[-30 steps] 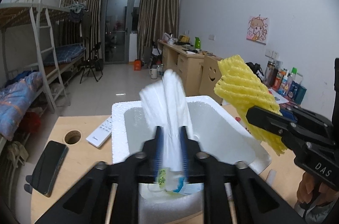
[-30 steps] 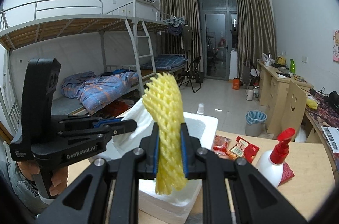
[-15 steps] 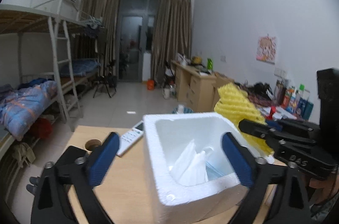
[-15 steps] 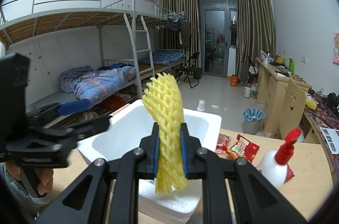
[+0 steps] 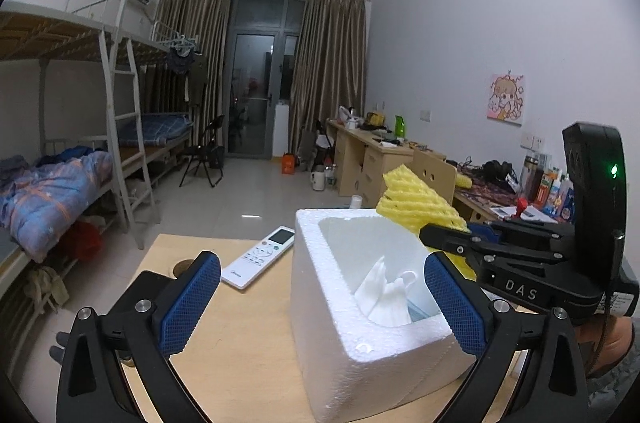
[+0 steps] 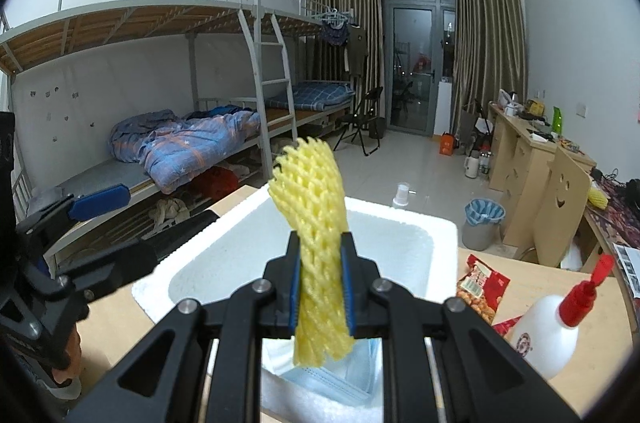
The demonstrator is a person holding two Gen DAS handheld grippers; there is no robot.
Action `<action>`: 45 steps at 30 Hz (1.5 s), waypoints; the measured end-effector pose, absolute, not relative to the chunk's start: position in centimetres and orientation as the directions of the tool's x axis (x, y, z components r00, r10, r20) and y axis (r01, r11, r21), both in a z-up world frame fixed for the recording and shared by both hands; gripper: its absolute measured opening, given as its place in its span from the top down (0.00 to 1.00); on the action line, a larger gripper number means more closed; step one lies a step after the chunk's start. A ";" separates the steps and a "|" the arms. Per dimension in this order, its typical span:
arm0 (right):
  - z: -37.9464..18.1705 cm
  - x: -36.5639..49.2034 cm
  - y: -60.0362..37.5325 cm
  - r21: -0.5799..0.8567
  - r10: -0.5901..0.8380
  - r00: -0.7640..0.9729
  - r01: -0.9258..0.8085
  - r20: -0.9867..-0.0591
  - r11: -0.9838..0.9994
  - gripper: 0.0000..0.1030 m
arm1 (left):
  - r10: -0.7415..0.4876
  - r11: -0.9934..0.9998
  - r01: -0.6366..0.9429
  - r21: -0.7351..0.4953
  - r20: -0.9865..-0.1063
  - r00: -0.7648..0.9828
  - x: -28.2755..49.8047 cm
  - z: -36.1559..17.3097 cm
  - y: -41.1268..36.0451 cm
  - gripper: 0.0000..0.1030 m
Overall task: Organize soft objects
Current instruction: 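Open the left tool to drop the tissues while the right tool releases the net into the box, then withdraw both tools from the box toward the grey sock and foam strip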
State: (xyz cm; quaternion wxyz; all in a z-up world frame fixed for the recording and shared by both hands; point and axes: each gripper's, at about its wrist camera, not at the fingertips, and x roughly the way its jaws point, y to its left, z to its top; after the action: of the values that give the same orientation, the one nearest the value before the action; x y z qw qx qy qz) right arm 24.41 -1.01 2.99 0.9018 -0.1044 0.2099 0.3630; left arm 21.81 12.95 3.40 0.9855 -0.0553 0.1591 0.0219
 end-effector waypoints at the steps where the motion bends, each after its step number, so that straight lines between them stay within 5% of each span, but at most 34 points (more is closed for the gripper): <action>1: 2.9 24.5 -0.9 -0.038 0.609 0.646 -0.700 -0.459 0.713 0.80 | 0.025 0.992 -0.062 -0.106 -0.314 0.949 21.8 3.4 13.2 0.01; 5: 2.9 24.5 -0.9 -0.045 0.601 0.657 -0.691 -0.455 0.722 0.71 | 0.016 0.987 -0.063 -0.145 -0.305 0.952 21.5 3.2 14.2 0.01; 7: 2.9 24.4 -1.0 -0.045 0.603 0.659 -0.691 -0.449 0.721 0.53 | 0.017 0.986 -0.067 -0.155 -0.304 0.952 21.5 3.0 14.4 0.01; 9: 2.9 24.1 -1.2 -0.051 0.604 0.664 -0.691 -0.440 0.721 0.45 | 0.024 0.984 -0.076 -0.160 -0.305 0.952 21.4 2.7 14.7 0.01; 24: 3.4 23.3 -2.4 -0.041 0.596 0.696 -0.664 -0.400 0.747 0.32 | 0.026 0.977 -0.084 -0.197 -0.279 0.960 20.7 2.0 15.1 0.01; 28: 3.7 22.6 -3.3 -0.025 0.602 0.712 -0.653 -0.360 0.757 0.13 | 0.023 0.979 -0.073 -0.192 -0.249 0.968 19.8 2.2 14.6 0.01; 35: 5.1 20.5 -5.4 0.011 0.629 0.730 -0.650 -0.267 0.760 0.01 | 0.056 0.986 -0.081 -0.144 -0.170 0.984 18.0 2.2 13.5 0.00; 45: 5.5 16.8 -7.8 -0.009 0.604 0.760 -0.624 -0.241 0.781 0.00 | 0.033 0.988 -0.062 -0.145 -0.196 0.980 16.5 2.5 12.5 0.00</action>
State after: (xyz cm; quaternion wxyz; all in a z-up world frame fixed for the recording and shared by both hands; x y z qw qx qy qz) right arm 16.77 -7.80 5.47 0.9370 -0.0444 0.1129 0.3277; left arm 16.55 12.49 2.51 0.9922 -0.0753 0.0968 0.0239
